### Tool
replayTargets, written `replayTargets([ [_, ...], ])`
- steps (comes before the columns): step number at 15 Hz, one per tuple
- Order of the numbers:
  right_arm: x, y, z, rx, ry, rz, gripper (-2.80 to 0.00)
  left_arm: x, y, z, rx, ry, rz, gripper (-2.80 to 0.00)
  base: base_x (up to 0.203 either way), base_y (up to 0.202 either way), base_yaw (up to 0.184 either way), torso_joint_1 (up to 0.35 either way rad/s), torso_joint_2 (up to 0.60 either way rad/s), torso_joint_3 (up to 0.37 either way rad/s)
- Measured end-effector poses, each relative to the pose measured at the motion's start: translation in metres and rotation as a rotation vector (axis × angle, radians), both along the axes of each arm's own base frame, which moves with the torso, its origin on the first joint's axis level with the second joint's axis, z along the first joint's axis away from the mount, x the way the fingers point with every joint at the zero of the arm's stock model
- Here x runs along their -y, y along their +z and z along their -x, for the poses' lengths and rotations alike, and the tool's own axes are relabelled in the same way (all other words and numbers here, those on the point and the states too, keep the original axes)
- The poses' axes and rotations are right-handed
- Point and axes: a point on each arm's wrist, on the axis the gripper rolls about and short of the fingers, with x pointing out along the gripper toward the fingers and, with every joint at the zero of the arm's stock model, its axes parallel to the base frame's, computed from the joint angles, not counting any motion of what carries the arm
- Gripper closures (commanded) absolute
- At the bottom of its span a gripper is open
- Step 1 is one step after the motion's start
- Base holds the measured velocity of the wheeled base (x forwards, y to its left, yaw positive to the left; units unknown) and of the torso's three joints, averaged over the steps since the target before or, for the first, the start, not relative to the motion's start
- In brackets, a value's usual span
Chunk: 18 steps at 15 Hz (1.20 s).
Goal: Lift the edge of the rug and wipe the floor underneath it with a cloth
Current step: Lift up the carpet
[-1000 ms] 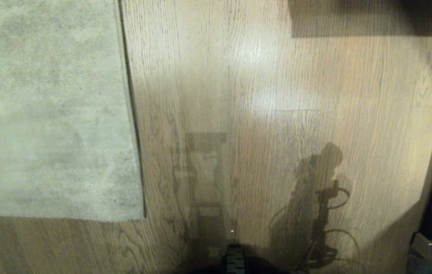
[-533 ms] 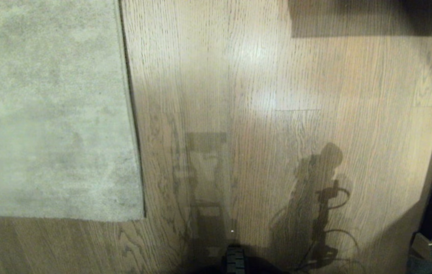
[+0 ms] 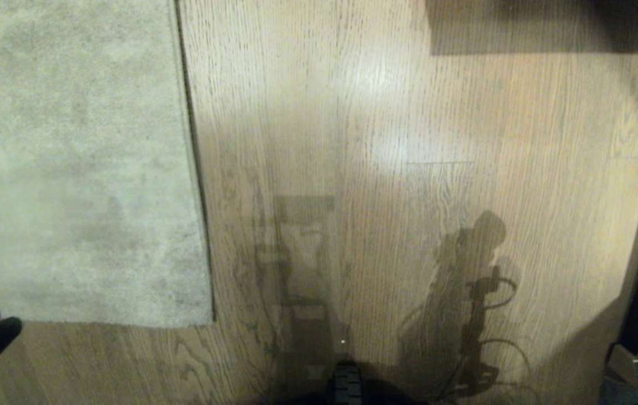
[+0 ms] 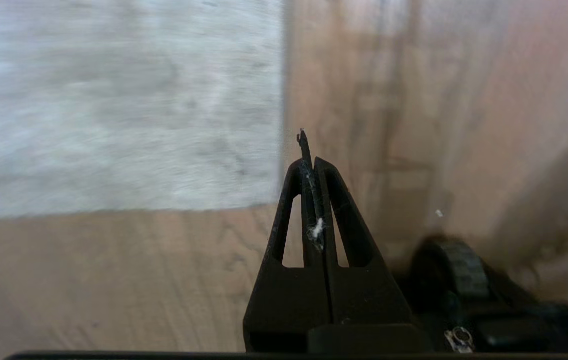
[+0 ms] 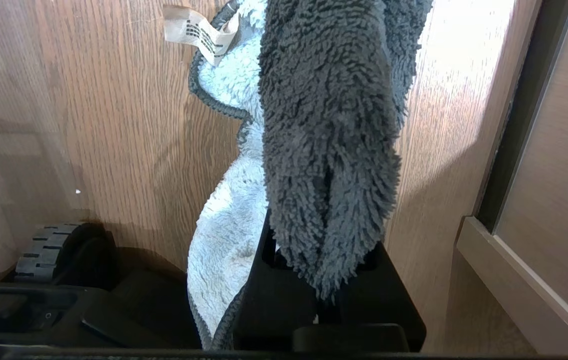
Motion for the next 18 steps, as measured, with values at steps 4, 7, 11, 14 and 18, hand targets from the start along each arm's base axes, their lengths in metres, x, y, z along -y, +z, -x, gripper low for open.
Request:
replayTargets([
  [4,0.000,0.000,0.000,0.000,0.000,0.000,0.00,0.018,0.001,-0.058,-0.088,-0.090,-0.068,0.00,0.000,0.000,0.000,0.000,0.00,0.000],
  [7,0.000,0.000,0.000,0.000,0.000,0.000,0.00,0.040,-0.009,-0.099,-0.143,-0.171,-0.107,0.00,0.000,0.000,0.000,0.000,0.00,0.000],
  [11,0.000,0.000,0.000,0.000,0.000,0.000,0.00,0.068,-0.027,-0.136,-0.212,-0.231,-0.159,-2.80,0.000,0.000,0.000,0.000,0.00,0.000],
  [14,0.000,0.000,0.000,0.000,0.000,0.000,0.00,0.071,-0.040,-0.151,-0.260,-0.217,-0.250,-2.80,0.000,0.000,0.000,0.000,0.00,0.000],
  [18,0.000,0.000,0.000,0.000,0.000,0.001,0.00,0.069,-0.053,-0.161,-0.316,-0.121,-0.329,-2.80,0.000,0.000,0.000,0.000,0.00,0.000],
])
